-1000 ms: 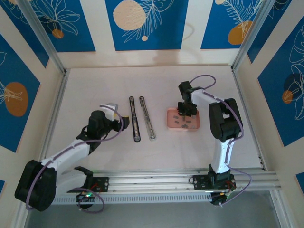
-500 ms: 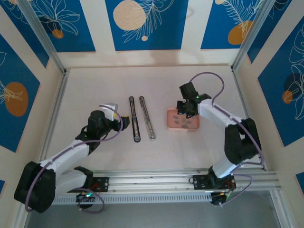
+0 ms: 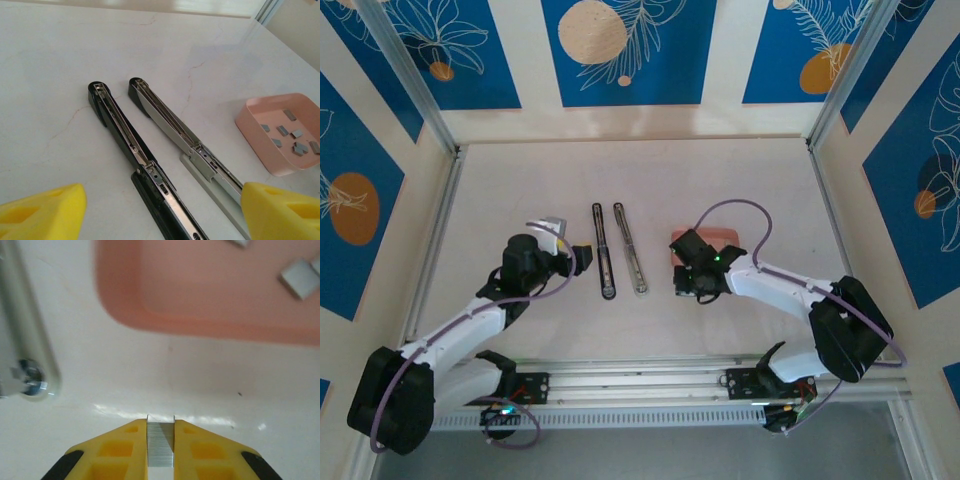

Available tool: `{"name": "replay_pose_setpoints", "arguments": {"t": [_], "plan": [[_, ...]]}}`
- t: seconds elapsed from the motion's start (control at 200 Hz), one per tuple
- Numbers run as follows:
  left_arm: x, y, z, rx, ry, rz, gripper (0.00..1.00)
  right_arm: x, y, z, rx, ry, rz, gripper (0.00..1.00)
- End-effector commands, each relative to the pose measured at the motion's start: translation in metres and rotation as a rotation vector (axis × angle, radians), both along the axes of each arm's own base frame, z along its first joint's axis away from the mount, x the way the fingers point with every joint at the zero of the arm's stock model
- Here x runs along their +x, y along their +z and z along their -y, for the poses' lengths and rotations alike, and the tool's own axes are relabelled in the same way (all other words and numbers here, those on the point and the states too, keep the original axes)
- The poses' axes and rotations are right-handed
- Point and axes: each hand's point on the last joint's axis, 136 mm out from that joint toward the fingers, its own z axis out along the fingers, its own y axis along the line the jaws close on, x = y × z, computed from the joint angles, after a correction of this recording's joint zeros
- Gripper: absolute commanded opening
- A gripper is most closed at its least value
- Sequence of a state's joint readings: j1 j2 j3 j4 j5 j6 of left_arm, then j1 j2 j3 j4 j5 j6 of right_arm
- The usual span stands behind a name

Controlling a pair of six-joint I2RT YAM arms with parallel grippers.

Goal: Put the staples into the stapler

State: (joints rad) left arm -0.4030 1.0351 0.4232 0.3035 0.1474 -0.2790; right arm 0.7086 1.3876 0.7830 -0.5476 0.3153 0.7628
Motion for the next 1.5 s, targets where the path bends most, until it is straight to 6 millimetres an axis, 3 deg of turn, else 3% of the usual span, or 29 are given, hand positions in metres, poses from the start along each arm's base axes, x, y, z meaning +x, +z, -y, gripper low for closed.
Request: {"name": "replay_pose_setpoints", "arguments": {"t": [0.0,0.46,0.815,0.915,1.055,1.185,1.371,1.496], "plan": [[-0.002,0.003,-0.001,-0.03,-0.004,0.016,0.81,0.0,-0.005,0.011,-0.006,-0.082,-0.009,0.17],[-0.004,0.007,-0.007,-0.003,0.014,0.031,0.81,0.049,-0.015,0.045,-0.051,-0.13,-0.004,0.16],[-0.002,0.012,-0.008,0.011,0.019,0.047,0.81,0.115,-0.001,0.066,-0.051,-0.127,0.11,0.16],[-0.001,0.013,-0.008,0.016,0.016,0.049,0.82,0.124,0.0,0.066,-0.057,-0.112,0.108,0.16],[-0.004,0.011,-0.004,0.006,-0.008,0.05,0.82,0.11,0.004,0.057,-0.073,-0.074,0.1,0.16],[-0.009,0.009,0.0,-0.022,-0.035,0.065,0.81,0.075,0.003,0.038,-0.067,-0.025,0.071,0.17],[-0.012,0.003,-0.002,-0.019,-0.033,0.057,0.82,0.025,-0.012,0.009,-0.058,0.055,-0.045,0.17],[-0.012,0.002,-0.001,-0.019,-0.035,0.052,0.81,0.012,-0.022,0.0,-0.108,0.101,-0.099,0.17]]}}
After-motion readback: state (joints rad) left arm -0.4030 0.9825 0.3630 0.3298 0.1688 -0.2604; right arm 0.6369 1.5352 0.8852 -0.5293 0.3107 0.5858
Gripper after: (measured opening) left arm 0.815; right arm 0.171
